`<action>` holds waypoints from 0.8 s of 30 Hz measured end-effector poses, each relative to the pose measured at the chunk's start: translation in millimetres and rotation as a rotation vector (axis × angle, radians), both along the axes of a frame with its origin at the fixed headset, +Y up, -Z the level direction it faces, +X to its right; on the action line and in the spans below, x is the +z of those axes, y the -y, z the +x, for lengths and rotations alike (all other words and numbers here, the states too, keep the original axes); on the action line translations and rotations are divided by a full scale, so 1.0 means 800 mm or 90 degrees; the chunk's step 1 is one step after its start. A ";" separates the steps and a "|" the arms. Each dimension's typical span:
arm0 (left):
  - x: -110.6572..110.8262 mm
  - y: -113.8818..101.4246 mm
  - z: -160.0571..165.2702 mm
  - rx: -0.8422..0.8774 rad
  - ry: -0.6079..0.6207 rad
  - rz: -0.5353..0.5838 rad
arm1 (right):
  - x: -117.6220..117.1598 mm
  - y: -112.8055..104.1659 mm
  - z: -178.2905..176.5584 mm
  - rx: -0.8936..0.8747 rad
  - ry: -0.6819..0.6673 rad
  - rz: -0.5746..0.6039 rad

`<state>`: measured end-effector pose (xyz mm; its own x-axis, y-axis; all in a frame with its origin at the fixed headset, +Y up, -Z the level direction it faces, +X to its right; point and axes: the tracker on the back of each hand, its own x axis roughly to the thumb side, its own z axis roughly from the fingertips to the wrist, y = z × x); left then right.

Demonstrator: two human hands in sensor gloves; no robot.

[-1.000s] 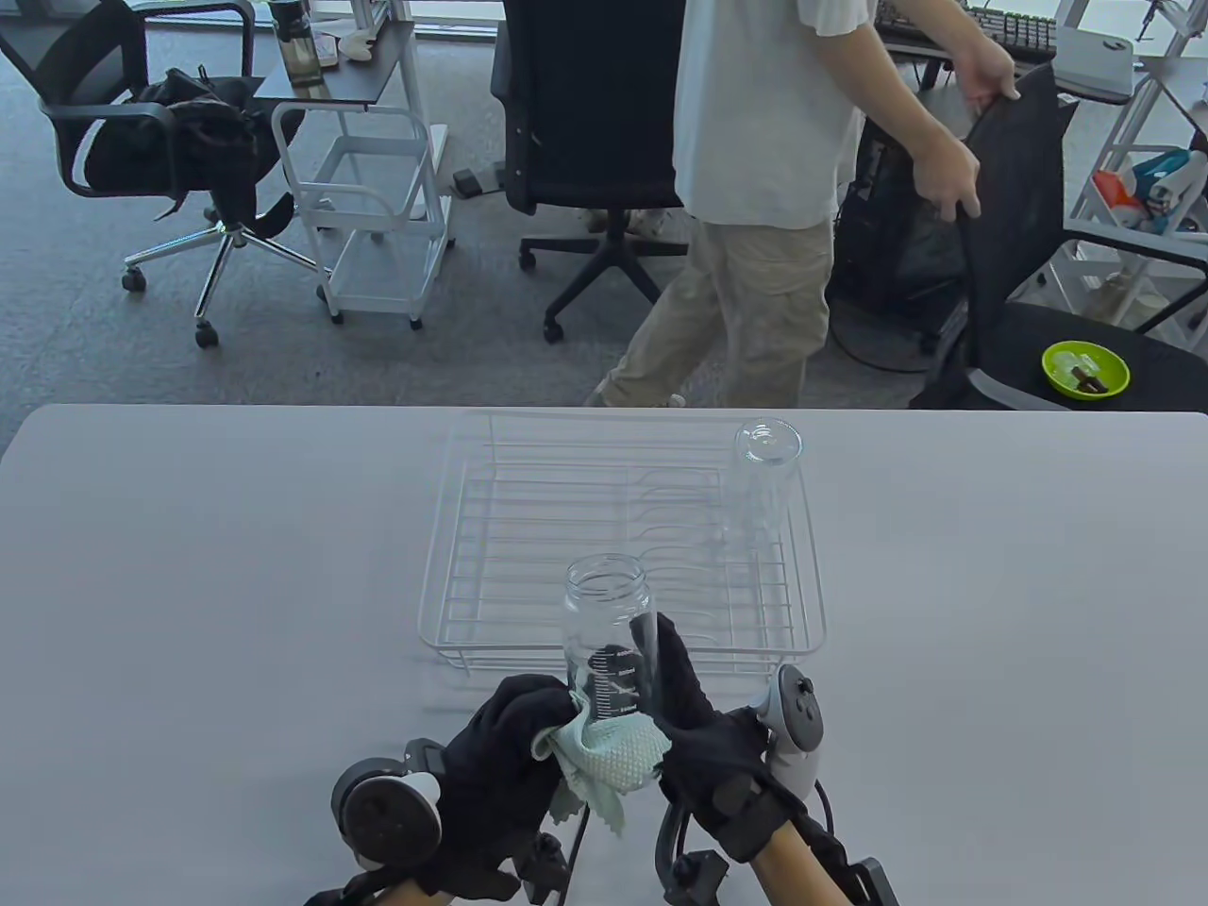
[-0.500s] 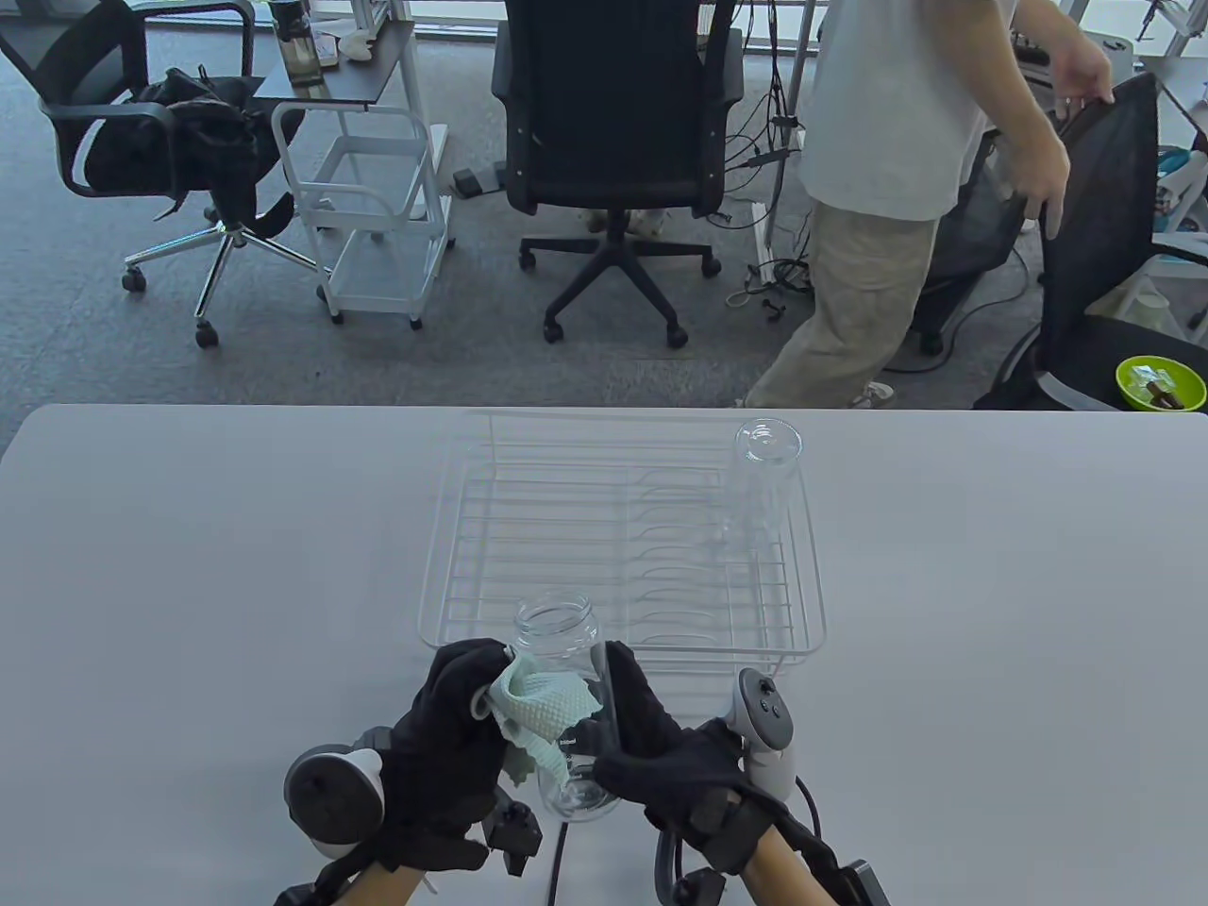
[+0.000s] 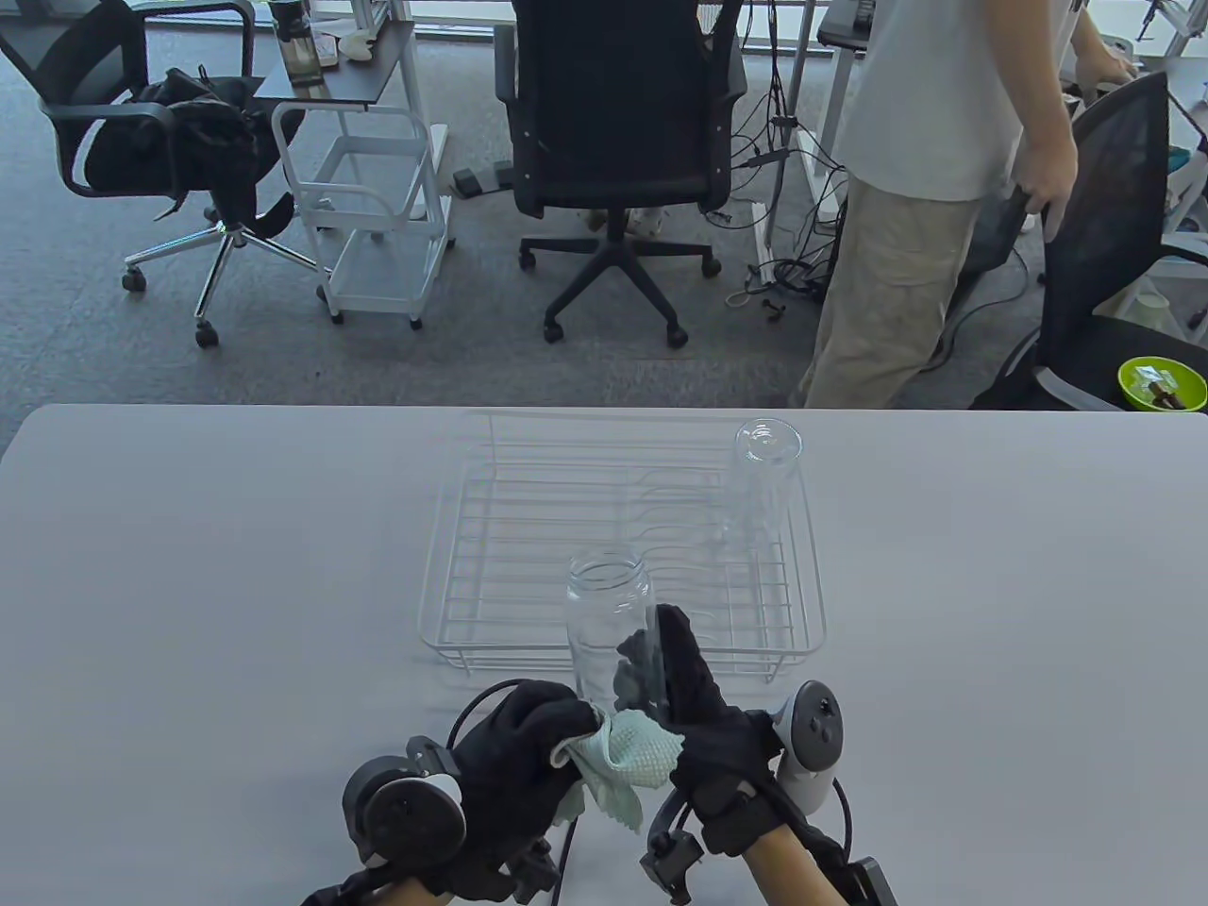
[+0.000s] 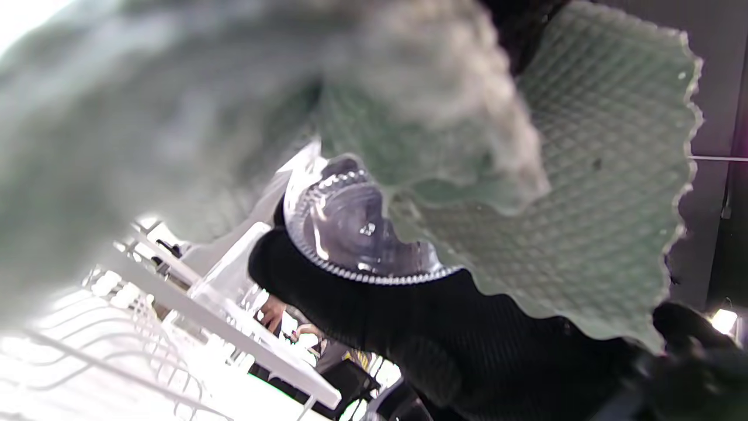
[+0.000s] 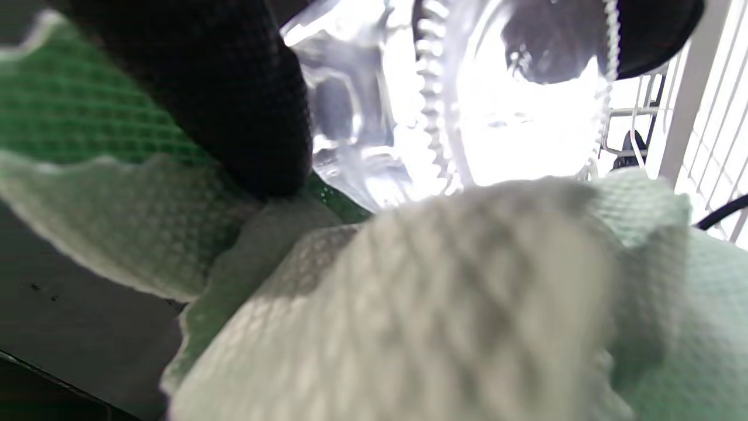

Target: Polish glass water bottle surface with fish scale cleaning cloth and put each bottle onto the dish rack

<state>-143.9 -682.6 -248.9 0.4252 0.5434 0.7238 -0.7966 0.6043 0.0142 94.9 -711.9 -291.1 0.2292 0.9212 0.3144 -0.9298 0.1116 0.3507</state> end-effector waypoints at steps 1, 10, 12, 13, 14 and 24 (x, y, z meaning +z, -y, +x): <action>-0.001 0.000 -0.001 -0.001 0.007 -0.008 | 0.000 -0.001 -0.001 -0.001 -0.008 -0.003; -0.007 -0.003 -0.019 0.063 -0.008 -0.025 | 0.006 -0.002 -0.016 0.041 -0.090 -0.012; -0.009 -0.004 -0.021 0.067 -0.006 -0.031 | 0.006 -0.006 -0.014 0.054 -0.046 0.010; -0.009 -0.006 -0.022 0.070 -0.007 -0.029 | 0.006 -0.009 -0.012 0.062 -0.029 0.027; -0.010 -0.007 -0.023 0.072 -0.010 -0.027 | 0.006 -0.012 -0.010 0.066 -0.018 0.036; -0.016 -0.007 -0.052 0.065 -0.062 -0.014 | -0.002 -0.032 0.027 0.102 0.118 0.066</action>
